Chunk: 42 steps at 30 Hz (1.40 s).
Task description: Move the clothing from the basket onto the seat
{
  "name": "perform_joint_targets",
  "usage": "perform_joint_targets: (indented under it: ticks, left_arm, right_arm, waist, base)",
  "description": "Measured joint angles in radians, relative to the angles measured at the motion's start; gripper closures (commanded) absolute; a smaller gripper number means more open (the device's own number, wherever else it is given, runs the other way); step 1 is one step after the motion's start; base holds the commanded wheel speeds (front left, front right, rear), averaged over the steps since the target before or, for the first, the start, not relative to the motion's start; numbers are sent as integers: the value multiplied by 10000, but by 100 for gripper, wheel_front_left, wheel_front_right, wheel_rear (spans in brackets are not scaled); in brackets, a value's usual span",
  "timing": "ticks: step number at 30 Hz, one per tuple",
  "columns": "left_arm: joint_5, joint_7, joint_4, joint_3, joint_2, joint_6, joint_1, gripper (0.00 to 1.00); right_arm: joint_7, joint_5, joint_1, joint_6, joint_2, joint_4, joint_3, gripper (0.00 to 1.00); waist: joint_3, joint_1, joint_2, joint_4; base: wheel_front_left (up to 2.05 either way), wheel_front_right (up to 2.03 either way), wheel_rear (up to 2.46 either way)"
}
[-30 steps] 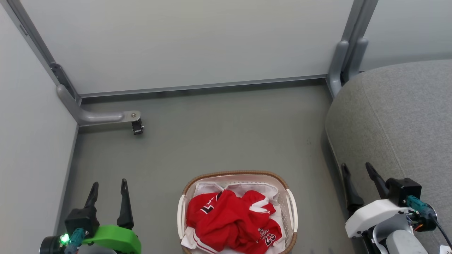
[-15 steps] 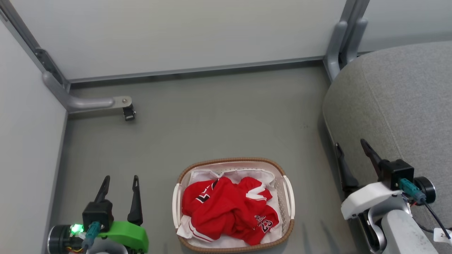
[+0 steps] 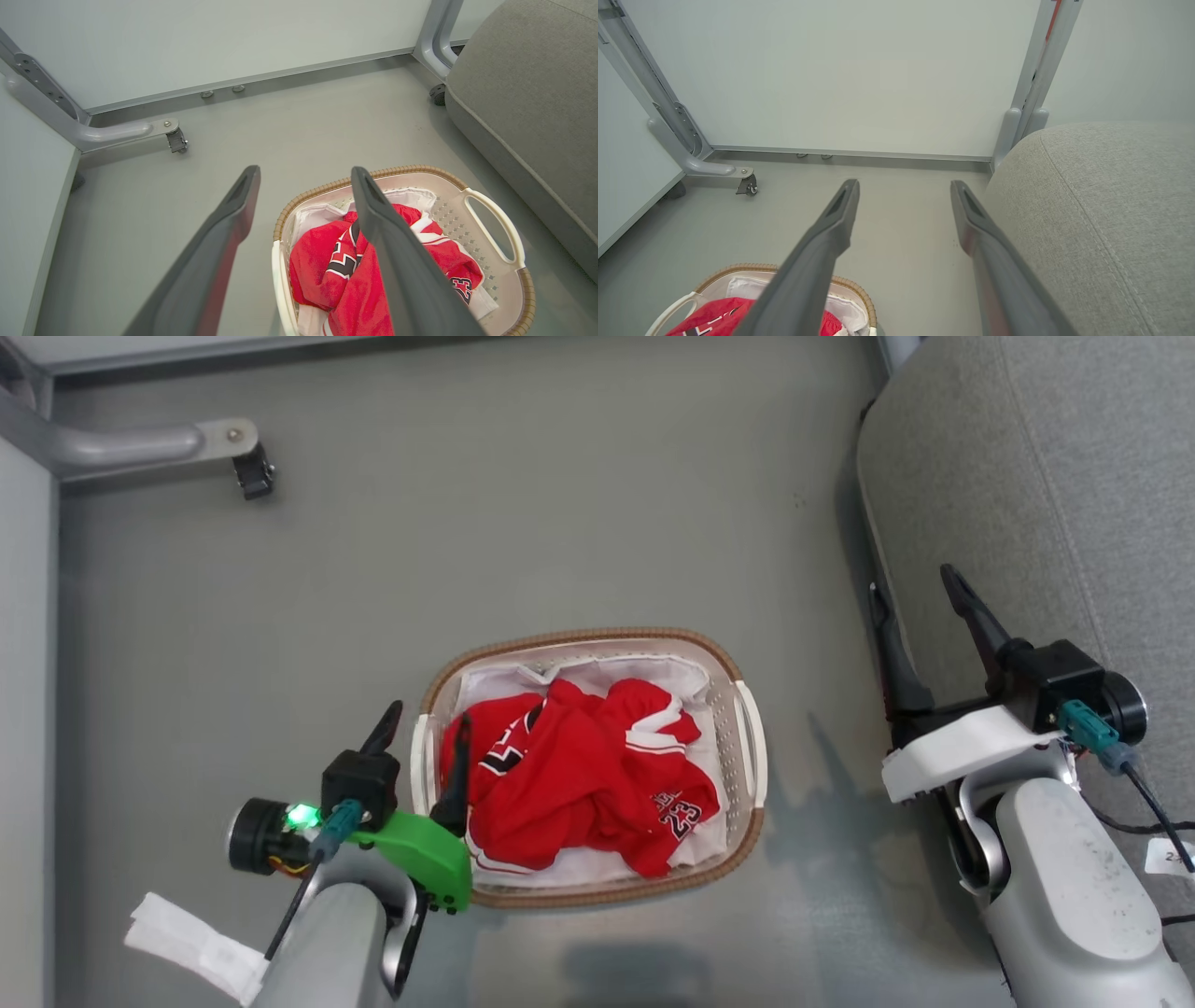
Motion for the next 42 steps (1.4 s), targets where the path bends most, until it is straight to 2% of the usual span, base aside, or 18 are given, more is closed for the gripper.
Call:
perform_joint_targets:
  ticks: [6, 13, 19, 22, 28, 36, 42]
  left_arm:
    - [-719, -2, 1693, -1231, -17, -38, -1373, 0]
    - [-984, 2, 4111, -2433, -21, -23, -3010, 0]
    - [-1080, 299, 5457, -3022, -21, 115, -4109, 0]
    - [-1143, 596, 5969, -3131, -25, 324, -4596, 0]
    - [-1235, 1620, 6575, -3244, -23, 865, -5167, 0]
    - [-1369, 2688, 6769, -3346, -4, 736, -5487, 0]
    - [-1294, 3333, 6819, -3545, 75, 825, -5687, 0]
  right_arm:
    - [0, 84, -472, 0, -13, -102, 182, 0]
    - [0, 128, -903, 0, 21, -395, 510, 0]
    - [-2, 190, -1174, 0, 169, -685, 686, 0]
    - [-2, 213, -1237, 0, 230, -738, 832, 0]
    - [-2, 201, -1370, 0, 343, -826, 1103, 0]
    - [-2, 295, -1507, 0, 514, -972, 1365, 0]
    - [-2, 426, -1602, 0, 560, -1078, 1423, 0]
  waist:
    - [1123, 0, 0, -269]
    - [2249, 1, 0, -648]
    - [3057, 1, 0, -989]
    - [3412, 0, 0, -1159]
    - [3990, 1, 0, -1527]
    - [4543, 1, 0, -1940]
    - [4889, 0, 0, -2142]
  base:
    - [0, 0, 0]
    - [0, 0, 0]
    - [0, 0, 0]
    - [0, 0, 0]
    - [0, 0, 0]
    - [0, 0, 0]
    - [0, 0, 0]
